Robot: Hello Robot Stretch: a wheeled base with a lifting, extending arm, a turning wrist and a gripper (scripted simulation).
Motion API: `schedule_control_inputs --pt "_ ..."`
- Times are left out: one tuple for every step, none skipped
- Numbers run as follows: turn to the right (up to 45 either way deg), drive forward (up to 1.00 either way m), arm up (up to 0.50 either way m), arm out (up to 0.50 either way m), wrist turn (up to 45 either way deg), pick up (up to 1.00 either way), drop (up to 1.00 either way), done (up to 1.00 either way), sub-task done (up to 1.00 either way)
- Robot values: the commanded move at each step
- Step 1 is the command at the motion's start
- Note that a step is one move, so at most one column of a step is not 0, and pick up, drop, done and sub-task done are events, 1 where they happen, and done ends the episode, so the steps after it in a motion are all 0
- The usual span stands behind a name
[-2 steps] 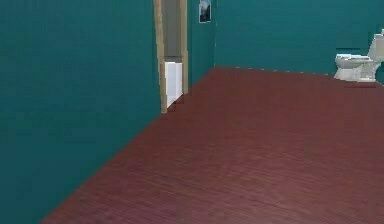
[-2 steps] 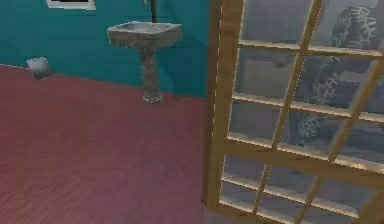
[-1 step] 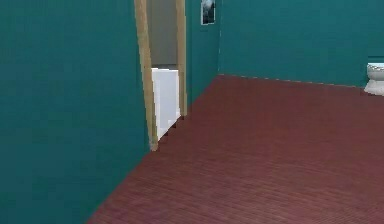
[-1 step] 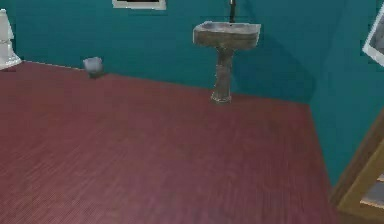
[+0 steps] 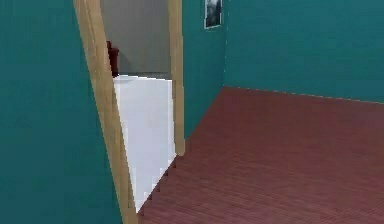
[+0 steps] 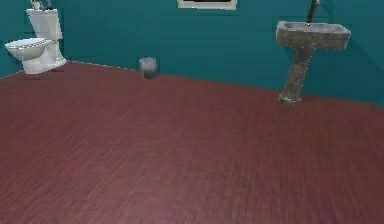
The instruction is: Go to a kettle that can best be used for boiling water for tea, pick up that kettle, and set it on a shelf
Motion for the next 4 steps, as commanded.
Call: schedule_control_inputs --pt "0.0 1.00 0.00 0.00 0.0 0.00 0.00 0.00 0.00" --pt "0.0 0.05 0.00 0.00 0.0 0.00 0.00 0.00 0.00" --pt "-21.0 0.00 0.00 0.00 0.0 0.00 0.00 0.00 0.00" --pt "0.0 0.30 0.00 0.00 0.0 0.00 0.00 0.00 0.00"
